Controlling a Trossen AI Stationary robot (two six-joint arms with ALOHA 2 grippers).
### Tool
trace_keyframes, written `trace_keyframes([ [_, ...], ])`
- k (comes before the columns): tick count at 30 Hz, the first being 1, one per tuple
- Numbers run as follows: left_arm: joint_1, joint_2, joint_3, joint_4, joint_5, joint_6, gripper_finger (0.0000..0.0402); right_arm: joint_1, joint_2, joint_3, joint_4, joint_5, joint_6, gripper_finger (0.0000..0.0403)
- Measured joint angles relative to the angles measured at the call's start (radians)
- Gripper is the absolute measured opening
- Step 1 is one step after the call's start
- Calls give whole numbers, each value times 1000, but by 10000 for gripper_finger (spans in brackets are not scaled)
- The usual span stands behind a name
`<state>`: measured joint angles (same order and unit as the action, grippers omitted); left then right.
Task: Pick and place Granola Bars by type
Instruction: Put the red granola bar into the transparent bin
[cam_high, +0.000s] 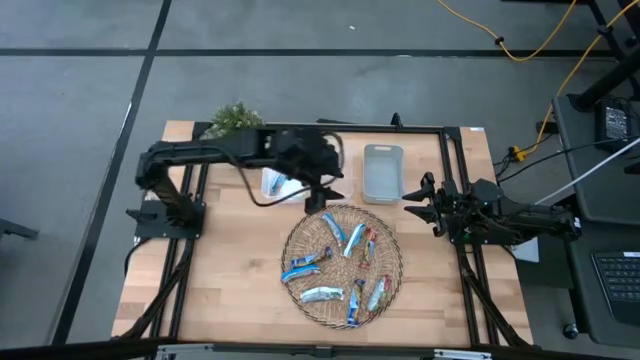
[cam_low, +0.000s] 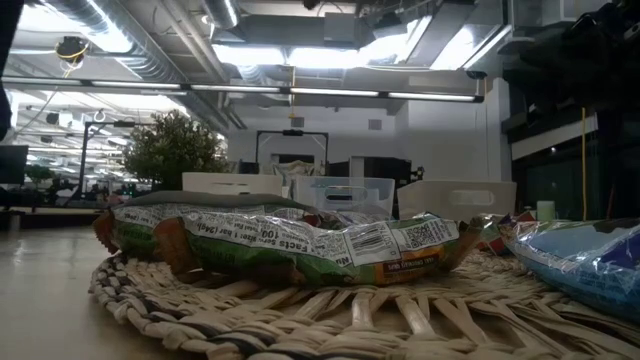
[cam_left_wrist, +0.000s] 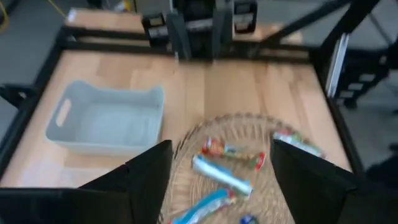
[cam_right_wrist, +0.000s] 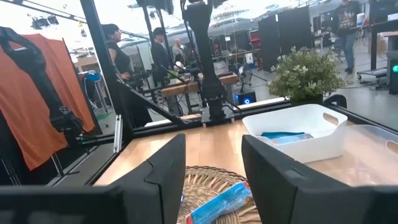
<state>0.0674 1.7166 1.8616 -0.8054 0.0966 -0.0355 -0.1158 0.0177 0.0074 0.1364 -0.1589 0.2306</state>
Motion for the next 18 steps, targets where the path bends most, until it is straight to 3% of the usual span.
trace_keyframes([
  [13,-26,262,39,-301,-14,300,265,0,0,0,-4,0,-3,160],
  [18,-70,370,39,-328,-8,421,265,0,0,0,-9,-1,-1,160],
])
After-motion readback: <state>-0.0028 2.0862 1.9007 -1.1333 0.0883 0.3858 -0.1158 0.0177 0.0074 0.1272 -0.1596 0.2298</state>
